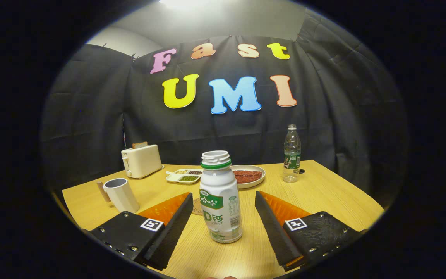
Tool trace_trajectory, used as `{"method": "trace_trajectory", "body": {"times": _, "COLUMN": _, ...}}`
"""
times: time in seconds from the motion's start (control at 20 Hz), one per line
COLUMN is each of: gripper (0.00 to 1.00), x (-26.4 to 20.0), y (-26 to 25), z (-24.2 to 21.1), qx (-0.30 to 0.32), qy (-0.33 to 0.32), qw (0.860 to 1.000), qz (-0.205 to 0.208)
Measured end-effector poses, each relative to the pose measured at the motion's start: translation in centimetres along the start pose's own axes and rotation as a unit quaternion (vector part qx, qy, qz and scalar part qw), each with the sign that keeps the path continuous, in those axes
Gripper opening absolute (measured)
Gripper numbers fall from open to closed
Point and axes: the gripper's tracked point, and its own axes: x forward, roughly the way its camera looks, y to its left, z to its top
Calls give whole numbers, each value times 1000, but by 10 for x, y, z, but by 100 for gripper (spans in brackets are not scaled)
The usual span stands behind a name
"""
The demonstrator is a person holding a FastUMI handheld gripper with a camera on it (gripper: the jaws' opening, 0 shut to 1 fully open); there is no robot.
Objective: Take the bottle from table, then pour the juice into the cup, finally place the bottle on the coaster
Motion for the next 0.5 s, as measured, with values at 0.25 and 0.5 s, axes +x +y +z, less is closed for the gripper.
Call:
{"method": "trace_trajectory", "body": {"times": 0.25, "gripper": 99, "x": 27, "y": 0, "z": -16, "qx": -8, "qy": 16, "qw": 1000, "qz": -18}}
{"method": "trace_trajectory", "body": {"times": 0.5, "gripper": 97, "x": 45, "y": -1, "z": -27, "qx": -18, "qy": 26, "qw": 999, "qz": -34}}
